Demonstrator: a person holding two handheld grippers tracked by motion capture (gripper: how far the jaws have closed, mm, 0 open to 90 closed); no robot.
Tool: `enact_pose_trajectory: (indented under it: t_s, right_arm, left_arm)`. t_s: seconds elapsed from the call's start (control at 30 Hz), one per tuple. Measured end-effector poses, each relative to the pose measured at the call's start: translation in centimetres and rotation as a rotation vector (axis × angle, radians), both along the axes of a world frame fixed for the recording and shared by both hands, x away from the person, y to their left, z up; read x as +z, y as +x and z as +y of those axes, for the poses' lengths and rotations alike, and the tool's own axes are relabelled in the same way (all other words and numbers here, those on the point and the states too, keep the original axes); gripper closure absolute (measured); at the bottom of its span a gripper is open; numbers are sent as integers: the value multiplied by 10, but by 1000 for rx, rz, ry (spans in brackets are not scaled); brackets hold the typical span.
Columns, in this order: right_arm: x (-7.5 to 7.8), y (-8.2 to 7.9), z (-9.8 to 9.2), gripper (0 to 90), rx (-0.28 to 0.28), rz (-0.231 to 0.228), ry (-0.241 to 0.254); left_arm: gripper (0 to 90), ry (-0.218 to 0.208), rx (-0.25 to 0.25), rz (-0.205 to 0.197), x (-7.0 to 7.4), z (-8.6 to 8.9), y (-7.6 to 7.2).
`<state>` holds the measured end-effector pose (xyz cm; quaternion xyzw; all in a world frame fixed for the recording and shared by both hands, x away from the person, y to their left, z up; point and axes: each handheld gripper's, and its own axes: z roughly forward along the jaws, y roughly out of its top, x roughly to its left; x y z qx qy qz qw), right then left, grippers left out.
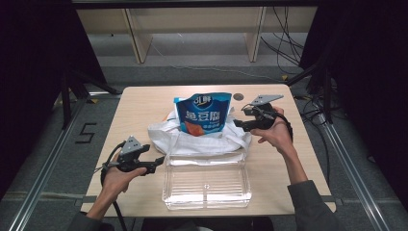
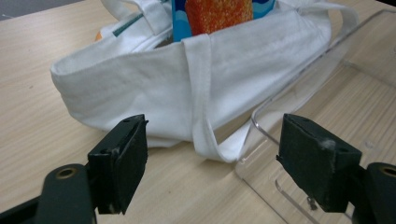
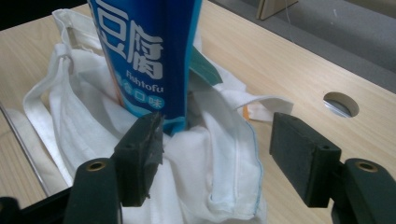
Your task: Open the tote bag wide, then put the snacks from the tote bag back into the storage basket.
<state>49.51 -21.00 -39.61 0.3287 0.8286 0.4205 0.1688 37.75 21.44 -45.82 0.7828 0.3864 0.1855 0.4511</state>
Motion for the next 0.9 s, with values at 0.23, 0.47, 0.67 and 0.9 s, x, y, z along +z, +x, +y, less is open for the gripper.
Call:
enact_pose_trajectory:
  t_s: [0.23,0.47,0.67,0.9]
  right_arm:
    - [8,-4,6,291,22,-3,-19]
    - [18,-6,8,250,38,-8,-52]
    - [42,-7,19,244,70,-42,-98]
    - [68,0,35,247,110,-61,-160]
  left_arm:
    - [220,-9,42,-6,-11,7,-14]
    - [191,-9,69,24,-23,15,-20]
    - [189,14,71,12,-25,15,-23]
    - [188,16,82,26,-27,19,-21]
